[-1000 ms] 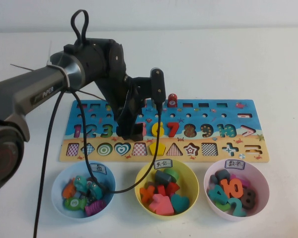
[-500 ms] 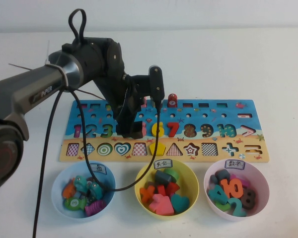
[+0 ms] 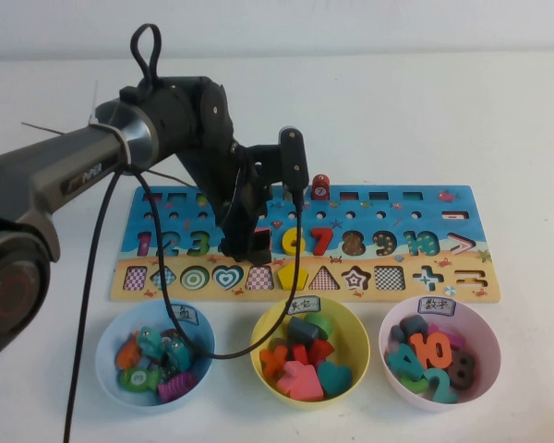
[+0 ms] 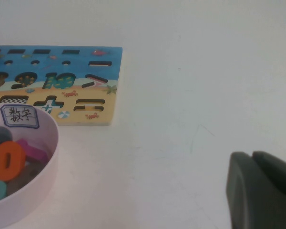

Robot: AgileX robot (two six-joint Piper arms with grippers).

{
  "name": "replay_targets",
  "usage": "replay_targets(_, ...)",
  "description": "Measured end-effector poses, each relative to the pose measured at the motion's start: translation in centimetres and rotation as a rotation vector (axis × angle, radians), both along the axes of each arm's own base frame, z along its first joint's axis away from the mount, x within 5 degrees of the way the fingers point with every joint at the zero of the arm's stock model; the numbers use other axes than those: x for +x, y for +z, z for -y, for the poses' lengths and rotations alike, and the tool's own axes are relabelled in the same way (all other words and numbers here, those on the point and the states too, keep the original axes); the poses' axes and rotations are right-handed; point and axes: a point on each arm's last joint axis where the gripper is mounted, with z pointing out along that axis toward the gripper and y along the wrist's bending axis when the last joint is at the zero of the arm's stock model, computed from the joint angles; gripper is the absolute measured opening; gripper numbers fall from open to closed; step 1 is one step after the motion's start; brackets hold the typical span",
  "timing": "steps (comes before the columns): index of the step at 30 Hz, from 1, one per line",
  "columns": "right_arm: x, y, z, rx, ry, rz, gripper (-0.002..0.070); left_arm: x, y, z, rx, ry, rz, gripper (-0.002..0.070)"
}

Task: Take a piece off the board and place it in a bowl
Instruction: Pick up the "number 5"

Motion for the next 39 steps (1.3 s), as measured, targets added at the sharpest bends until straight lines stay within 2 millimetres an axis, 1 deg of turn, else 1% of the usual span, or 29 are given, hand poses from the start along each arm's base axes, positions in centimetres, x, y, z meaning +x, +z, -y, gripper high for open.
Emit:
replay_targets(2,0.0,0.0,0.0,0.0,0.0,0.0,-0.0017,0.0,-0.1,0.0,0.001,0.0,-0.002,0.0568)
replay_targets(5,0.0,0.0,0.0,0.0,0.0,0.0,-0.0017,0.0,-0.2,0.0,-0.001,0.001,-0.006,0.0535)
replay_targets(14,0.0,0.0,0.0,0.0,0.0,0.0,-0.0017,0.0,-0.3,0.1,-0.01,0.005,-0.015,0.034)
replay_targets(16,0.0,0.0,0.0,0.0,0.0,0.0,-0.0017,0.0,-0.3,0.1,-0.009,0.004,-0.017,0.0313)
replay_targets(28,0.0,0.0,0.0,0.0,0.0,0.0,-0.0017,0.0,-0.3,0.1,-0.007,0.003,-0.016,0.0311)
replay_targets(31,0.0,0.0,0.0,0.0,0.0,0.0,-0.0017,0.0,0.1,0.0,0.006,-0.003,-0.004,0.0309)
replay_targets(39,0.0,0.0,0.0,0.0,0.0,0.0,-0.0017,-0.4,2.1,-0.6,0.03,-0.018,0.035,0.0307)
